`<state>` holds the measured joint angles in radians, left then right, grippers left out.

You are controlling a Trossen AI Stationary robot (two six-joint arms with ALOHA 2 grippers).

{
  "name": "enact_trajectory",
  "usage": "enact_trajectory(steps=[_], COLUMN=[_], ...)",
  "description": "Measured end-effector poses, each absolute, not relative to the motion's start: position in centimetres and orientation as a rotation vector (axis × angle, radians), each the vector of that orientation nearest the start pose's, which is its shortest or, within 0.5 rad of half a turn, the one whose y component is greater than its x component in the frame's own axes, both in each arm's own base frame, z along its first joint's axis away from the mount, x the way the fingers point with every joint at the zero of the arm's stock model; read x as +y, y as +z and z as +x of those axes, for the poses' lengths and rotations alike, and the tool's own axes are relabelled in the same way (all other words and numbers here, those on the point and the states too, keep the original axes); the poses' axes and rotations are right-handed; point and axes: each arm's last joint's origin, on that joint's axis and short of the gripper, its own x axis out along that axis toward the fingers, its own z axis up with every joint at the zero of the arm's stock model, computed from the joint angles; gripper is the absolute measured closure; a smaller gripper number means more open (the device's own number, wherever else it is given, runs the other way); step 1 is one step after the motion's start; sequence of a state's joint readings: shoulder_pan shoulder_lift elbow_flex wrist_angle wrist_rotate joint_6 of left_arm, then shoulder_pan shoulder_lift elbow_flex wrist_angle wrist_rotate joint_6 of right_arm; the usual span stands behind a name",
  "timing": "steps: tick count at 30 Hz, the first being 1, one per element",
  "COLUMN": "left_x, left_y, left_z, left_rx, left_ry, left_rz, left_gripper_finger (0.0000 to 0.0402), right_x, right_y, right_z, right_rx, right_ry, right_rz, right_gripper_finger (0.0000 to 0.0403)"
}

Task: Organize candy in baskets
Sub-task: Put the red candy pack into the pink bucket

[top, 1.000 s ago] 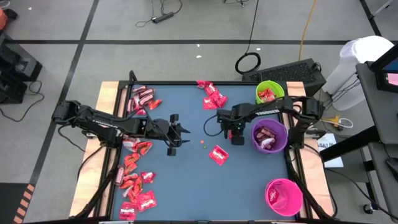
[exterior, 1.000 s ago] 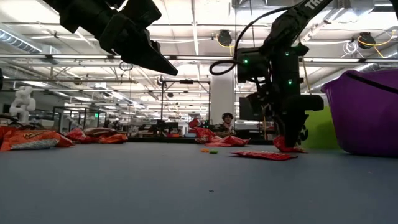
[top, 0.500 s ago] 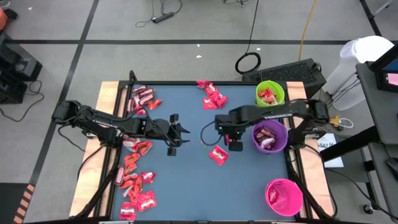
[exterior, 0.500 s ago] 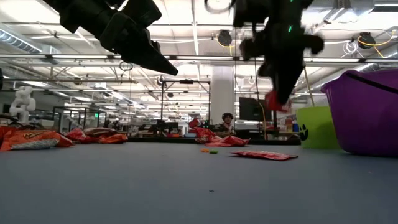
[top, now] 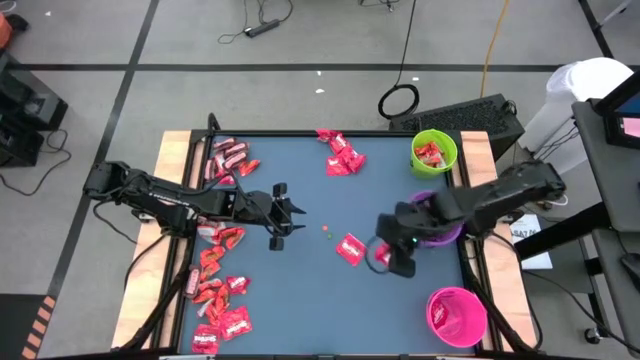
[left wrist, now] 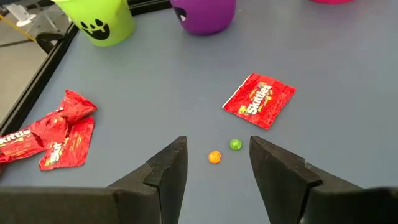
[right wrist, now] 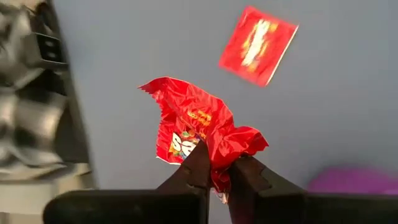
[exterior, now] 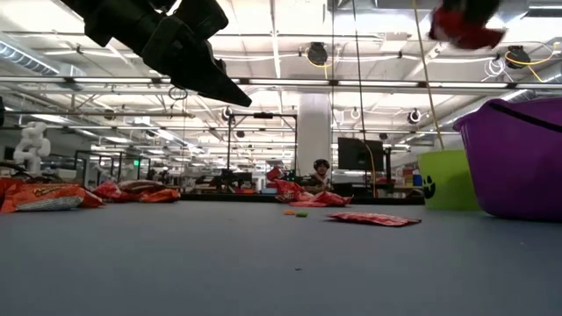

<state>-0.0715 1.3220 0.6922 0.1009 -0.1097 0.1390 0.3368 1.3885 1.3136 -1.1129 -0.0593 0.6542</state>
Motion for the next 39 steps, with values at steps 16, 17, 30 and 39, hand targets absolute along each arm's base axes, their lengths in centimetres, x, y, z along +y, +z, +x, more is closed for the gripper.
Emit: enact_trajectory(steps=[16,17,30,39], left_x=[-1.6,-1.6,-1.6,-1.6], left_y=[21.4,21.4,21.4,21.5], left_z=[27.1,27.1,27.1,27.1], left_rx=[0.534,0.534,0.535,0.533], left_ry=[0.006,0.006,0.006,0.005], left_rz=[0.183,0.182,0.184,0.184], left_gripper_finger=[0.0222,0.0222,0.0222,0.0222], right_x=[17.3,17.7,20.5,19.4], right_y=[31.3,31.2,30.3,31.2], right_z=[16.5,16.1,13.6,14.2], right_rx=[1.571,1.587,1.611,1.509], right_ry=[-0.373,-0.389,-0.62,-0.564], right_rz=[0.821,0.832,0.922,0.957], right_gripper_finger=[0.0383,0.0383,0.0339,0.0289])
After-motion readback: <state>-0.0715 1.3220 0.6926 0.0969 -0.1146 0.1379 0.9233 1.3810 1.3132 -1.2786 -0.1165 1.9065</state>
